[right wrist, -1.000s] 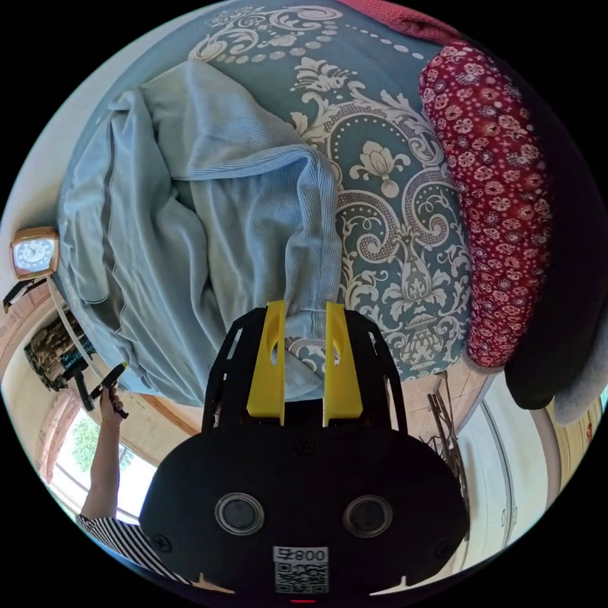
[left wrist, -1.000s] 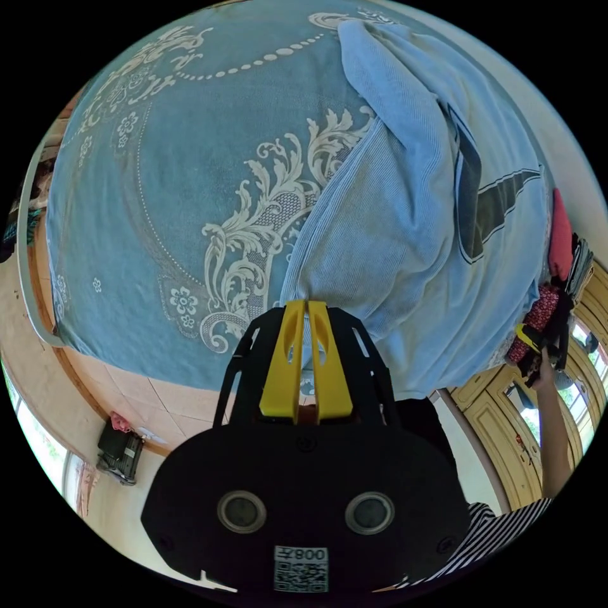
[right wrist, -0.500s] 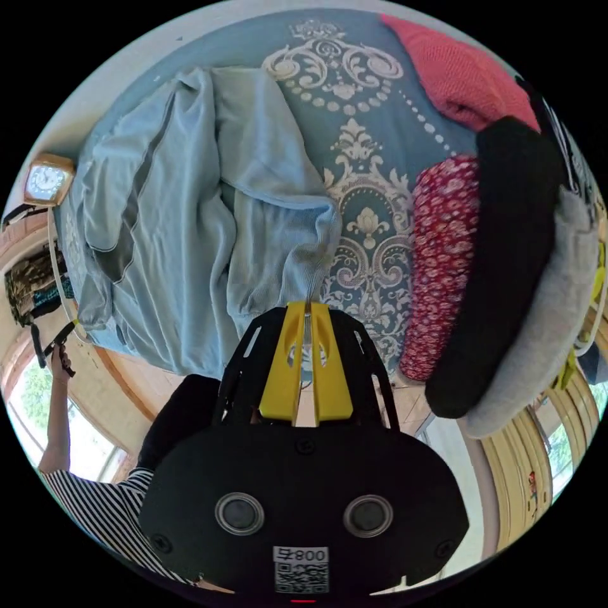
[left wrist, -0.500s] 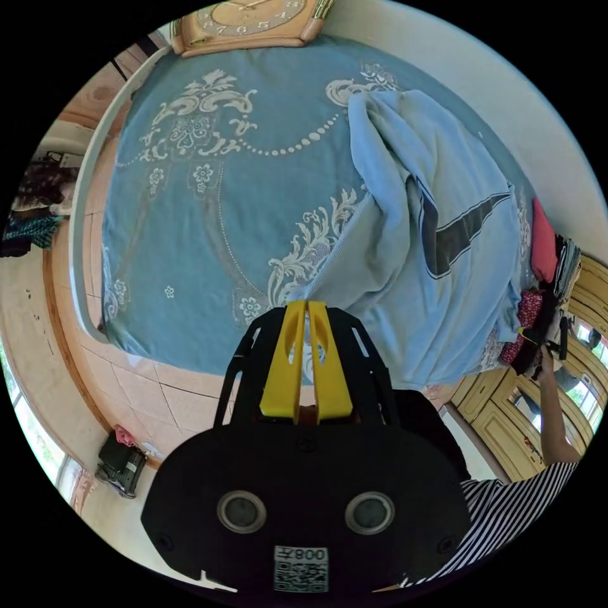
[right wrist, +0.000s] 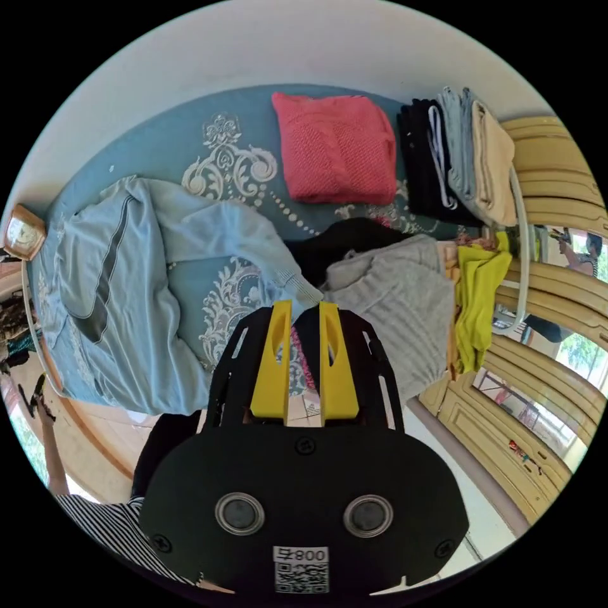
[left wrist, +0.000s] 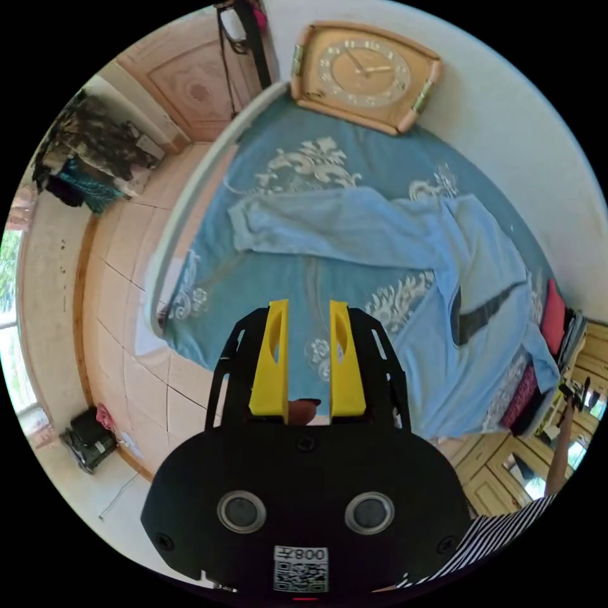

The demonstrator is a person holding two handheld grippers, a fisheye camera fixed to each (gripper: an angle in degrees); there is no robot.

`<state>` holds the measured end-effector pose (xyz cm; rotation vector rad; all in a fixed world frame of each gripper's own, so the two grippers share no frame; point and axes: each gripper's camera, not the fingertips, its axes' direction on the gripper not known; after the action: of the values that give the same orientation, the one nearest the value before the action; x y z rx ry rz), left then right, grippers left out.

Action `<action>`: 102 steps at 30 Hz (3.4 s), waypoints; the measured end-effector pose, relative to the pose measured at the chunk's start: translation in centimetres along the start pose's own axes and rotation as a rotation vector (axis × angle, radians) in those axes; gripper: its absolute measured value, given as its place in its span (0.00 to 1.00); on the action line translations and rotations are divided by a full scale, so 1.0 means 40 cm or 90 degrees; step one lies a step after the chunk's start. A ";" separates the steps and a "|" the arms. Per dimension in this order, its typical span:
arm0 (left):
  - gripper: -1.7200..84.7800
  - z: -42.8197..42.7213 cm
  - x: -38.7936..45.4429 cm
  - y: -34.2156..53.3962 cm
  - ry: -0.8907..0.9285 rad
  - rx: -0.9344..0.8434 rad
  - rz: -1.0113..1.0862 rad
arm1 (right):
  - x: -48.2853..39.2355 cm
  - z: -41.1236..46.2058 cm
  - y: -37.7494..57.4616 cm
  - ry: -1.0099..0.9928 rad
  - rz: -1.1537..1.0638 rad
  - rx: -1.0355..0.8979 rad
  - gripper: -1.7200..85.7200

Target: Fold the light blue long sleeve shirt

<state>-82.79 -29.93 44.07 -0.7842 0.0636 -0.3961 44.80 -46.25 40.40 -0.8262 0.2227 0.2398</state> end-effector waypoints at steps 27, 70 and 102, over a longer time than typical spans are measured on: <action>0.04 0.539 0.220 0.102 0.073 -0.309 0.123 | -0.171 0.721 0.279 -0.283 -0.166 -0.229 0.05; 0.05 0.346 0.647 -0.207 0.128 -0.118 0.293 | -0.152 0.430 0.102 -0.249 -0.179 0.076 0.08; 0.07 0.245 1.040 -0.885 0.071 0.094 0.334 | -0.526 0.118 -0.737 -0.117 -0.212 0.176 0.05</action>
<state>-53.82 -61.32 79.48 -0.5722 0.3336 0.0543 34.01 -64.59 70.10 -0.5509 -0.0556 -0.0291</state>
